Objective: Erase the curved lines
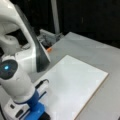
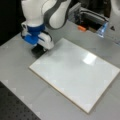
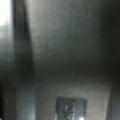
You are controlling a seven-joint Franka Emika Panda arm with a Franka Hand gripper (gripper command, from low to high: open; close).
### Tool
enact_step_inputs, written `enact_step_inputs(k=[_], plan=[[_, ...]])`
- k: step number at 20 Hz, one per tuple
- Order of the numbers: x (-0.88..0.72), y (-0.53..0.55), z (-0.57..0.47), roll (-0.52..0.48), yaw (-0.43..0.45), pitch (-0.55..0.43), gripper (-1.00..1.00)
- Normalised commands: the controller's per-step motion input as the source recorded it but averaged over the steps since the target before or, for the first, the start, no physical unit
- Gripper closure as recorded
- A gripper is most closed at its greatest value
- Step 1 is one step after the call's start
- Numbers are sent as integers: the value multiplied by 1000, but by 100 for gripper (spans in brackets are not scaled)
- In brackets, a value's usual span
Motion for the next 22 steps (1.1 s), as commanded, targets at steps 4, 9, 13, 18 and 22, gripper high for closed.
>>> enact_step_inputs(k=[4,9,13,18,22], plan=[[58,8,-41,63,-118,-32,100],[-6,3,-28,61,-136,-36,100],[-6,0,-37,81,-120,-44,100],[-6,5,-68,97,-114,-38,100],[-30,20,-81,98,-124,-53,100]])
